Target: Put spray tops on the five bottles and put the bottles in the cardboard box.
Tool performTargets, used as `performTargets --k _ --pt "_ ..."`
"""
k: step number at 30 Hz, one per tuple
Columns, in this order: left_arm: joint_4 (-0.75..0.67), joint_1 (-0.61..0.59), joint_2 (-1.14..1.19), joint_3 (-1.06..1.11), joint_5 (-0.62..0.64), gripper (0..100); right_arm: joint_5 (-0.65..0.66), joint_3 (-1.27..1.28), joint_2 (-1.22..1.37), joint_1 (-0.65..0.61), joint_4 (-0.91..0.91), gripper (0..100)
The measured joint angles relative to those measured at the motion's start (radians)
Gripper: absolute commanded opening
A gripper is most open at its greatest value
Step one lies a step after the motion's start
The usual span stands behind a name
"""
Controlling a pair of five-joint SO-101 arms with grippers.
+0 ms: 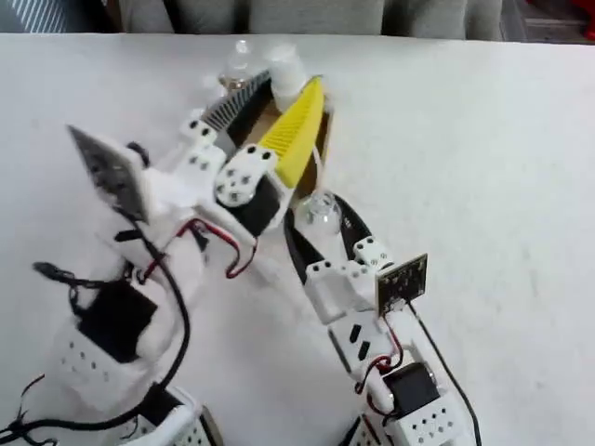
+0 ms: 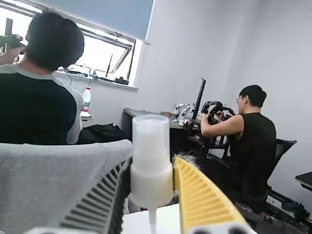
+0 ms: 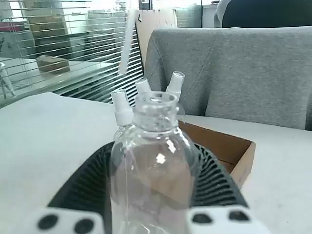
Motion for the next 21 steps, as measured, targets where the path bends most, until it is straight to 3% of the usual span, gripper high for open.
performTargets --k 8,21 --pt "0.054 -0.003 0.035 -0.077 -0.057 2 0.0 0.0 0.0 -0.002 0.0 1.6" --pt "-0.072 -0.003 0.037 0.04 -0.06 2 0.0 0.0 0.0 -0.002 0.0 1.6"
